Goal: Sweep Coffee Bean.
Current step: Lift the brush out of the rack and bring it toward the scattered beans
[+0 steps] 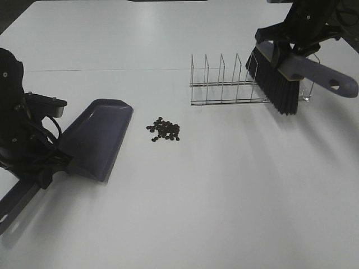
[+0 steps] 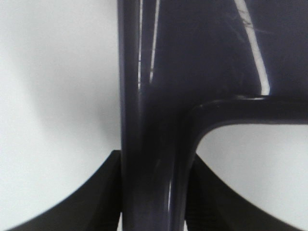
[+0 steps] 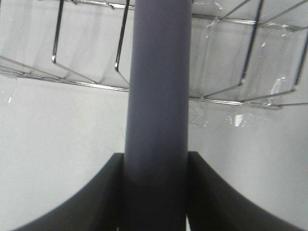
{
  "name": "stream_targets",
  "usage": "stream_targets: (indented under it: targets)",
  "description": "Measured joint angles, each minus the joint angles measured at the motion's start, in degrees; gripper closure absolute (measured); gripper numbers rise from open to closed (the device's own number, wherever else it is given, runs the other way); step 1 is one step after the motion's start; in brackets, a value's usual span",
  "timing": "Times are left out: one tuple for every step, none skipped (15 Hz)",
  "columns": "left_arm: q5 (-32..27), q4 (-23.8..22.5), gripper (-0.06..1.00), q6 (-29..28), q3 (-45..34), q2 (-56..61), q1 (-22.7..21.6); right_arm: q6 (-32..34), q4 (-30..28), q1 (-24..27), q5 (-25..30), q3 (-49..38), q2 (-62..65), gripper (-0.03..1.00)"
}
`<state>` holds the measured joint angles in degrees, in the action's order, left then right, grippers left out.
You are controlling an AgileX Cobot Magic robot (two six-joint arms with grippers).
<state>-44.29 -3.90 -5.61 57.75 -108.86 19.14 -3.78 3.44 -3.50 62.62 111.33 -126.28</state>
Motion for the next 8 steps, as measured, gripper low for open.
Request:
stream_targets:
  targets:
    - [-0.1,-1.3,0.61,0.0,0.0,0.0,0.0,0.0,-0.4,0.0,0.7,0.0,2.3,0.66]
    - [-0.5,-2.6,0.61,0.0,0.0,0.0,0.0,0.0,-0.6,0.0,1.6,0.0,4.2,0.66]
    - [-1.2,-3.6,0.61,0.0,0.0,0.0,0.0,0.0,-0.6,0.1,2.6,0.0,5.8,0.66]
    - [-1.5,-4.4,0.61,0.0,0.0,0.0,0.0,0.0,-0.7,0.1,4.0,0.0,7.4,0.66]
    - [-1.5,-4.8,0.61,0.0,0.0,0.0,0.0,0.0,-0.7,0.1,5.8,0.0,8.7,0.66]
    - [-1.5,-4.8,0.61,0.0,0.0,0.0,0.0,0.1,-0.7,0.1,6.4,0.0,9.2,0.66]
    - [-1.6,-4.9,0.61,0.0,0.0,0.0,0.0,0.3,-0.7,0.1,7.4,0.0,10.4,0.66]
    - [-1.7,-5.2,0.61,0.0,0.0,0.0,0.0,0.4,-0.7,0.1,7.5,0.0,11.6,0.66]
